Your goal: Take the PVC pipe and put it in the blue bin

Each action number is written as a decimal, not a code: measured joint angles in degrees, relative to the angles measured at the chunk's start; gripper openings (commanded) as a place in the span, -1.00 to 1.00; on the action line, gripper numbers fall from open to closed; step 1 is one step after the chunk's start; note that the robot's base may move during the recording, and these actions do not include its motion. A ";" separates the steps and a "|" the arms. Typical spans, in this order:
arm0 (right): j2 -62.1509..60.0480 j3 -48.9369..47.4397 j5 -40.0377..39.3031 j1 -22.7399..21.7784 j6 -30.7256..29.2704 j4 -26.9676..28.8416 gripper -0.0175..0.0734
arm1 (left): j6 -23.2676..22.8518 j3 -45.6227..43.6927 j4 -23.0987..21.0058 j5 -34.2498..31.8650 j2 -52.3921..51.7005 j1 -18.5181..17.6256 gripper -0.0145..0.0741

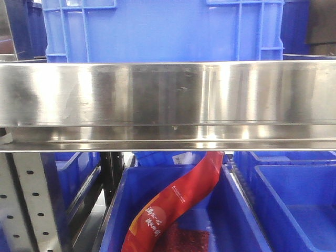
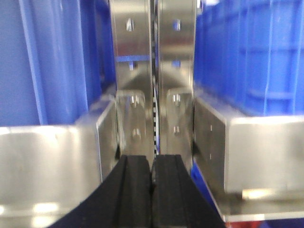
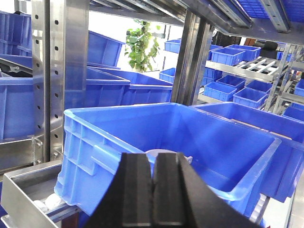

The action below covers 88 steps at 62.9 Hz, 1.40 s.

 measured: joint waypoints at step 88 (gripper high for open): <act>0.00 0.00 0.00 0.00 0.00 0.00 -0.97 | 0.00 0.00 0.00 -1.89 0.00 0.00 -0.92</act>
